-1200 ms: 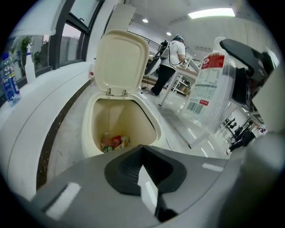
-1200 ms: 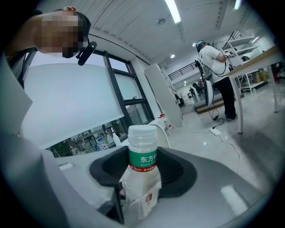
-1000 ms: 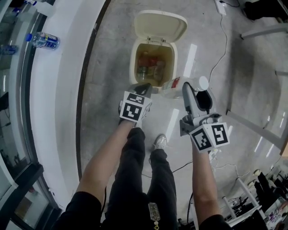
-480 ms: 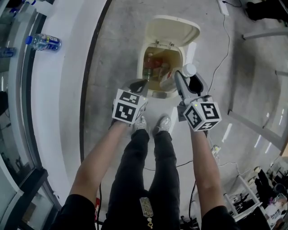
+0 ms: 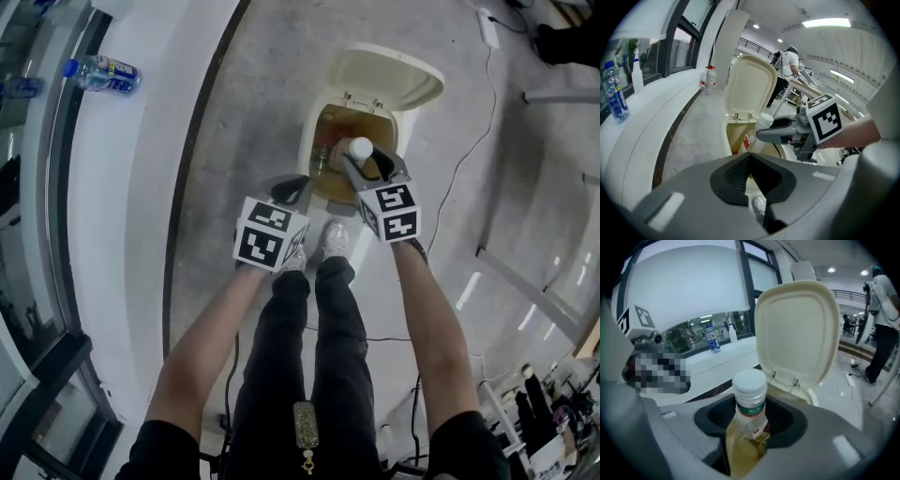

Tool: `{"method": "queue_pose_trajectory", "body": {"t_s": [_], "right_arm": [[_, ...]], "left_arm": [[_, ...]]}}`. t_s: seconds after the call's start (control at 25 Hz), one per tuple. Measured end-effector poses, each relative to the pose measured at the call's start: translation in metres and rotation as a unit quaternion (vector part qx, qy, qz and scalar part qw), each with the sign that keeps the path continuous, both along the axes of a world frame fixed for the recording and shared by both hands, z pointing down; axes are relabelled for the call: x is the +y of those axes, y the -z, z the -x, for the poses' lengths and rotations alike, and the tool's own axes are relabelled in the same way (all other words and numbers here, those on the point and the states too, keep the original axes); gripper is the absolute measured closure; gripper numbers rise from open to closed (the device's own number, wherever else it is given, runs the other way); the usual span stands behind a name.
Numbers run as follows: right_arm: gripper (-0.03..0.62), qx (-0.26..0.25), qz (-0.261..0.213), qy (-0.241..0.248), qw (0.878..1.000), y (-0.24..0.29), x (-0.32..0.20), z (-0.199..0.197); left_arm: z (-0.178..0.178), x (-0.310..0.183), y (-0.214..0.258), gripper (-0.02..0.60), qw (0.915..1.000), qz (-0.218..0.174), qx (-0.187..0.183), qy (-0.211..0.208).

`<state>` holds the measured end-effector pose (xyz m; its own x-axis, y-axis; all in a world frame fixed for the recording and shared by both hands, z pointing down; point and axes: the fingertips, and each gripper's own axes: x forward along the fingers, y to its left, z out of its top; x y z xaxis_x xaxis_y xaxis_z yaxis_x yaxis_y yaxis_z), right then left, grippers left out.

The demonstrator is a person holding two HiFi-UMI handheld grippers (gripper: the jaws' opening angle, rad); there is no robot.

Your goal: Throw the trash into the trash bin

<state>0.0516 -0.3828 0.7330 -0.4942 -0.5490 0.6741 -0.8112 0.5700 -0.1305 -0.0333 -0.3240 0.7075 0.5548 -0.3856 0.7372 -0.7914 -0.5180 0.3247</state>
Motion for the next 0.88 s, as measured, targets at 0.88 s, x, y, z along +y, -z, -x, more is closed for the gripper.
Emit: {"method": "queue_pose_trajectory", "body": {"t_s": [0.88], "right_arm": [[0.372,0.11,0.075,0.157,0.979,-0.055,0.025,0.027]], "left_arm": [[0.0,0.004,-0.019,0.578,0.999,0.037,-0.008,0.026]]}}
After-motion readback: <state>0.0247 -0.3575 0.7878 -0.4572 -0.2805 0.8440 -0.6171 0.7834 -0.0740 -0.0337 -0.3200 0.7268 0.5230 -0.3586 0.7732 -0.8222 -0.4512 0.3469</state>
